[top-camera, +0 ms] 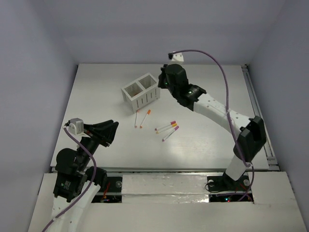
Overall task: Sort the stationery into containers
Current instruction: Pick up the pen from the corner of the board.
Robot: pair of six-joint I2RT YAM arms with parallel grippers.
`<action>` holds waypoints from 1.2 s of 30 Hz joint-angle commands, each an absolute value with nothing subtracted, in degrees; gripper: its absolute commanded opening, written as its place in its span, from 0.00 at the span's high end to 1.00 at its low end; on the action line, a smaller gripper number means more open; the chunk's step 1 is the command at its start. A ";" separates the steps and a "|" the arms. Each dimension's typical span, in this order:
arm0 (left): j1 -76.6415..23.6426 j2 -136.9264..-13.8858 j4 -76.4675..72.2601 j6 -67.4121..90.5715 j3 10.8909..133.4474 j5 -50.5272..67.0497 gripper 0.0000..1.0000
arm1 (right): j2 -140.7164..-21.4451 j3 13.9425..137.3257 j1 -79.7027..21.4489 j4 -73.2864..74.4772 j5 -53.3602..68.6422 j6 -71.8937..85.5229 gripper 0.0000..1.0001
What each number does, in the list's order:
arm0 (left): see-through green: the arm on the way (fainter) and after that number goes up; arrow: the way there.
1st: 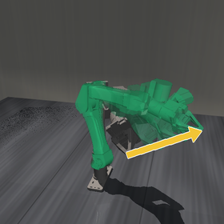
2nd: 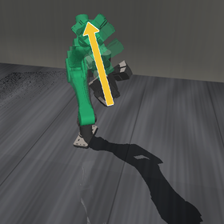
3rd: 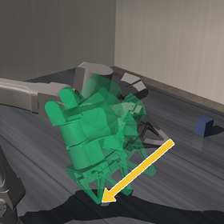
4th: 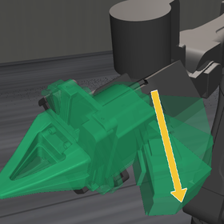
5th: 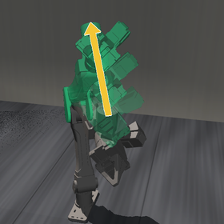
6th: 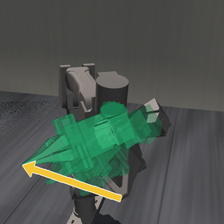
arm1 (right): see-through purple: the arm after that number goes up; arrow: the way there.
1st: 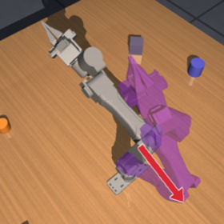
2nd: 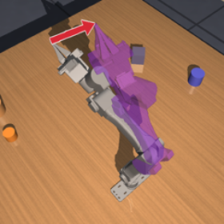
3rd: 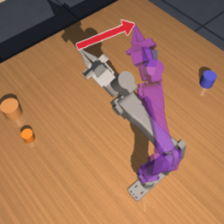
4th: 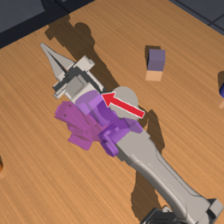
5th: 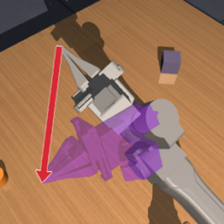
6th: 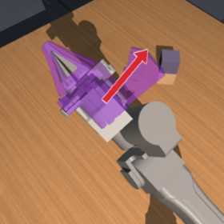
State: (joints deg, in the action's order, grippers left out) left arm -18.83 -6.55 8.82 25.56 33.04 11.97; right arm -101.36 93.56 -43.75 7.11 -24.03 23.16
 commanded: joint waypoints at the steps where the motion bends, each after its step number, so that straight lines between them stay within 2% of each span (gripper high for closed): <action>1: -19.25 -5.71 5.89 25.58 33.93 12.57 0.68 | -97.04 84.77 -36.67 16.86 -32.44 25.39 1.00; 2: -19.25 -5.63 5.80 25.66 33.93 12.66 0.68 | -96.07 82.73 -31.60 19.83 -29.47 27.92 1.00; 5: -19.25 -5.80 5.71 25.66 33.75 12.57 0.68 | -93.26 74.83 -25.25 21.61 -24.37 29.09 0.99; 6: -19.25 -5.89 5.71 25.66 33.75 12.48 0.68 | -93.69 74.01 -22.44 22.93 -24.78 29.53 0.94; 7: -19.25 -5.98 5.71 25.66 33.75 12.48 0.68 | -93.95 73.22 -21.63 24.07 -26.09 29.79 0.85; 8: -19.77 -6.24 5.63 25.75 33.66 12.57 0.68 | -94.22 71.21 -20.75 24.52 -27.32 29.88 0.65; 9: -19.78 -6.33 5.63 25.66 33.66 12.66 0.68 | -94.48 70.41 -19.87 24.52 -27.16 29.71 0.23; 10: -19.78 -6.42 5.45 25.75 33.66 12.66 0.68 | -95.70 69.70 -18.56 24.61 -27.07 29.97 0.12; 13: -19.78 -6.50 5.27 25.75 33.40 12.92 0.68 | -98.86 68.29 -16.18 23.38 -23.65 29.27 0.08; 23: -20.30 -6.94 5.27 25.84 33.49 13.01 0.68 | -106.79 68.64 -11.87 22.85 -20.30 31.55 0.30; 25: -20.30 -6.86 5.27 25.75 33.49 13.01 0.68 | -107.14 68.56 -9.76 22.07 -17.42 31.56 0.39; 27: -20.30 -6.77 5.36 25.75 33.40 12.92 0.68 | -107.75 68.64 -8.62 22.15 -16.36 31.12 0.39; 28: -20.30 -6.77 5.36 25.75 33.49 12.92 0.68 | -108.45 68.64 -8.61 22.24 -16.00 30.85 0.57; 29: -20.30 -6.68 5.36 25.75 33.49 12.92 0.68 | -108.63 68.56 -8.61 22.15 -15.39 30.41 0.68; 33: -20.30 -6.50 5.27 25.84 33.49 12.83 0.68 | -106.27 67.16 -8.61 20.23 -13.98 29.36 0.97; 36: -20.30 -6.85 5.19 25.84 33.40 12.92 0.68 | -98.99 65.83 -10.45 16.28 -11.09 28.83 1.00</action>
State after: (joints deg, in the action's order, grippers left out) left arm -19.90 -6.55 8.71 25.63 33.04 12.21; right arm -105.16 66.83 -8.84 21.82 -15.29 29.80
